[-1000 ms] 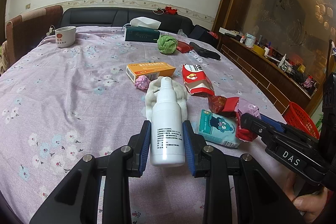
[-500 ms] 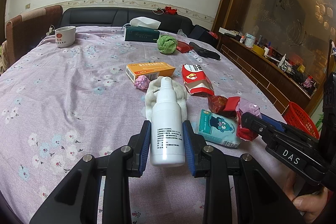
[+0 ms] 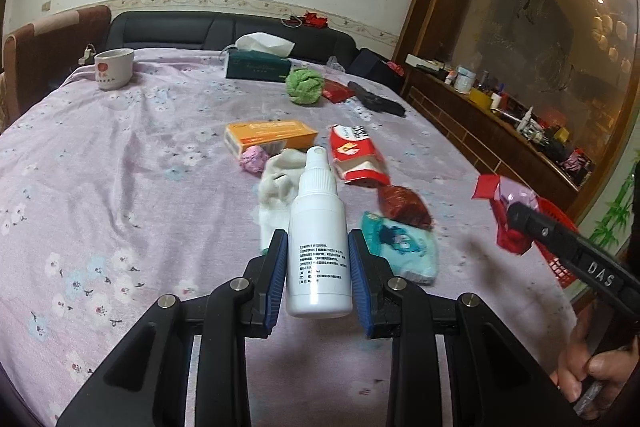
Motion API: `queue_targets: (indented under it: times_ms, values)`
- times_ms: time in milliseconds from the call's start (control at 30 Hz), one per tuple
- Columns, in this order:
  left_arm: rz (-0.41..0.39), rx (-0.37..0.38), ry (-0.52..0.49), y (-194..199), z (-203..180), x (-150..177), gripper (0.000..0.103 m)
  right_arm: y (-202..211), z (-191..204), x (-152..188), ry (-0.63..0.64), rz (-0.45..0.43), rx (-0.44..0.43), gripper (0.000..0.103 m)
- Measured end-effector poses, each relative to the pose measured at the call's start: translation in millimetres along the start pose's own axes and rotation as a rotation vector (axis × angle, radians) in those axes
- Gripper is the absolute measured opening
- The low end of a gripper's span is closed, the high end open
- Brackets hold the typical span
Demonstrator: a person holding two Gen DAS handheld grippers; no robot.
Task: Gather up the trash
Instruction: 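Lift the spray bottle and purple bag and turn both tools toward the red basket, then open the left tool over the red basket while the right tool releases the purple bag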
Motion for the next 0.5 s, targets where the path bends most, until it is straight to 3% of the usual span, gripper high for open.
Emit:
queue_targets:
  times_ms: [233, 500]
  values:
    - [0.013, 0.049, -0.054, 1, -38, -9, 0.029, 11, -23, 5, -0.057, 0.015, -0.028, 0.042]
    - [0.078, 0.173, -0.142, -21, -119, -15, 0.029, 22, -66, 8, -0.141, 0.014, -0.032, 0.042]
Point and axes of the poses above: each gripper's, at about its wrist camera, not at the fingertips, and y roughly against the way its jaws point, z to its left, x to its underside, the point moved 9 cm from there along -y, roughly the way its jaws point, and after that the axes turned 8 degrees about x, right-handed, at the moved point
